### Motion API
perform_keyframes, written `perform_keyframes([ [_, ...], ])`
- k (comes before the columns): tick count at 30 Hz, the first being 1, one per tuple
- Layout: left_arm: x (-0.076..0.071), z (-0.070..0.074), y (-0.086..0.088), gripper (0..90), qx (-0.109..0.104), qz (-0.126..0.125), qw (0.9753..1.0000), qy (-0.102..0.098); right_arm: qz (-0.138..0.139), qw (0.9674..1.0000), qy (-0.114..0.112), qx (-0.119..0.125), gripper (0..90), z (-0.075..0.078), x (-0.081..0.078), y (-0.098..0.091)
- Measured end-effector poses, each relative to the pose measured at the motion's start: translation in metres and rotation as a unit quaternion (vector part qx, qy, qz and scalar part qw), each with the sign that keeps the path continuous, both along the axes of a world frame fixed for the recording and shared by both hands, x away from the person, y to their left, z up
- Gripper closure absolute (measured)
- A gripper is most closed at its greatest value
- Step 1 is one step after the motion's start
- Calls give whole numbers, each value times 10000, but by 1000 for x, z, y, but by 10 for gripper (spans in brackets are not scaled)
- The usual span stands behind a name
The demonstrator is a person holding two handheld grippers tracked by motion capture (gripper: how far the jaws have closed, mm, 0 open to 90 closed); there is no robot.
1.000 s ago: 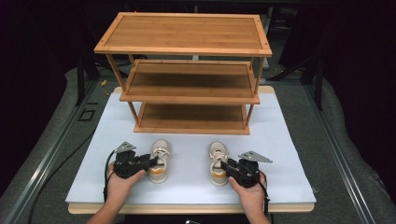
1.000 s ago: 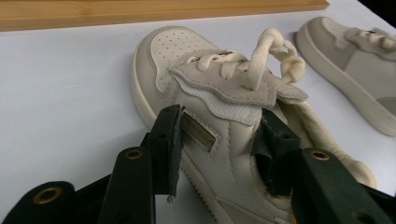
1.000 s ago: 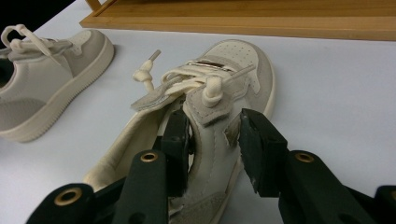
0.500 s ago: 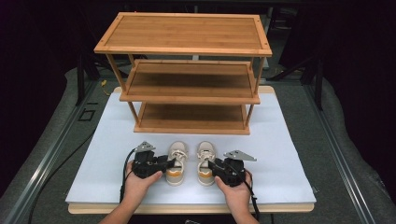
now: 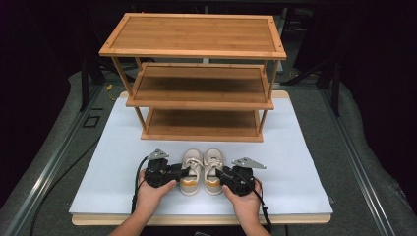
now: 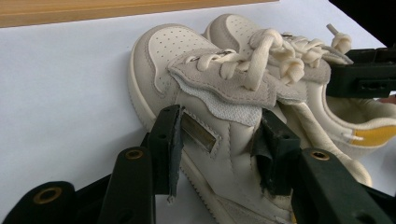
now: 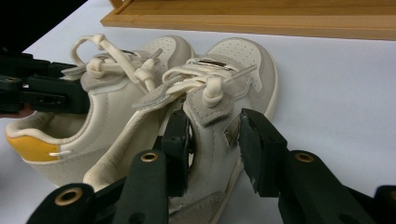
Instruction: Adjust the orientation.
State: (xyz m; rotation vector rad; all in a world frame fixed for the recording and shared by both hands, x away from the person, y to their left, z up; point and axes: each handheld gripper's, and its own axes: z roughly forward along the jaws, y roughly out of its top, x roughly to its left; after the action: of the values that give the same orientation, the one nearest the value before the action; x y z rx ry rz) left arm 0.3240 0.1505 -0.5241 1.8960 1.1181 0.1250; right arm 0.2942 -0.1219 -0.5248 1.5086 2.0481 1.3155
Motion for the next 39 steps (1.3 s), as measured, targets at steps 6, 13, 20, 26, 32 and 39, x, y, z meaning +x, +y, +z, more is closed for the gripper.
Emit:
perform_keyframes([
  [6, -2, 0, -2, 551, -18, 38, 10000, 9, -5, 9998, 40, 170, 616, 0, -5, 7],
  [13, -1, -1, -1, 531, -127, 14, 9999, 54, -19, 9994, 78, 342, 599, -2, -5, 4],
  [20, -3, 0, 3, 527, -202, 12, 9998, -12, 12, 9998, -54, 166, 553, 0, -7, 2],
  [26, -15, 5, 7, 516, -286, 135, 9989, -341, -27, 9996, -271, 70, 519, 7, -12, 4],
  [32, -20, -3, 6, 484, -337, 305, 9986, -278, -67, 9995, -255, 187, 476, 7, -15, 9],
  [39, -24, -4, 2, 501, -285, 505, 9977, -342, -175, 9990, -399, 136, 466, 4, -21, 11],
])
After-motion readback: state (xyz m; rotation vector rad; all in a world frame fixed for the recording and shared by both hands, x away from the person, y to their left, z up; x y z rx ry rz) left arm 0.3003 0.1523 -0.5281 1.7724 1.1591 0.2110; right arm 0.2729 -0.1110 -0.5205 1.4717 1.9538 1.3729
